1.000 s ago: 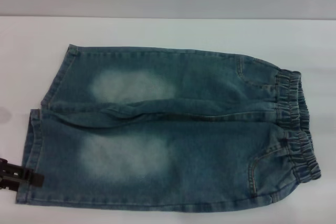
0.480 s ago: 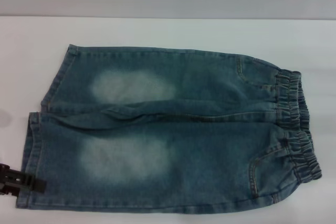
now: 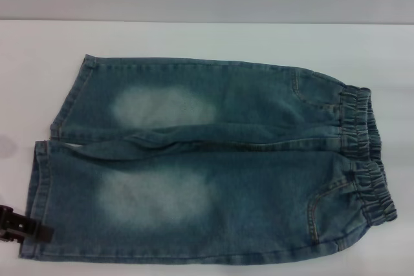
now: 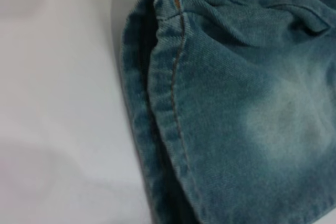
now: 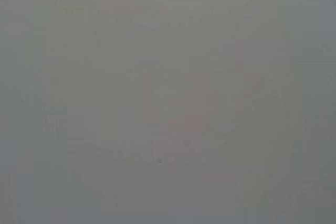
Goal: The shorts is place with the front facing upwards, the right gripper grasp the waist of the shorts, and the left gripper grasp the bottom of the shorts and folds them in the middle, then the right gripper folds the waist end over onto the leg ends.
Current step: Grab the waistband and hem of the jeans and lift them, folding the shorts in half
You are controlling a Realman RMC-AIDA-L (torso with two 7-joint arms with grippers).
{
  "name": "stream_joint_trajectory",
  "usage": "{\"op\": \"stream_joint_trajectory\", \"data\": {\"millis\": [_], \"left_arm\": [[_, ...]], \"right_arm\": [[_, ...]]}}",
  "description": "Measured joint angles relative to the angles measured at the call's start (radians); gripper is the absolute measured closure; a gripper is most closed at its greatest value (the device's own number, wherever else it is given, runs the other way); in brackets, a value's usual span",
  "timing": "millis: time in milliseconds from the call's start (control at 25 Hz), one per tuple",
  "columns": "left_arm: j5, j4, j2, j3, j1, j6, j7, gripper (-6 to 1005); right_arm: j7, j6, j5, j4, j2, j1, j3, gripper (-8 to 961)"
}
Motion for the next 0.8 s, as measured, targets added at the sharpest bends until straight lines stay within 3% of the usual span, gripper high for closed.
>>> {"op": "stream_joint_trajectory", "data": {"millis": [120,600,800], "left_arm": [[0.008,0.023,-0.004,-0.008,0.001,-0.008,-0.005,516],[0.01,0.026,-0.002,-0.026,-0.006,0.005,-0.031,722],[0.01,0.025,-0.005,-0.024,-0.004,0.009,-0.027,912]], "right_arm": [[0.0,0.0,0.002,0.0,0.0,0.0,0.0,441],[0.0,0.0,0.004,0.002,0.001,-0.004,0.006,442],[0.0,0.0,0.005,0.001,0.002,-0.005,0.006,440]]}}
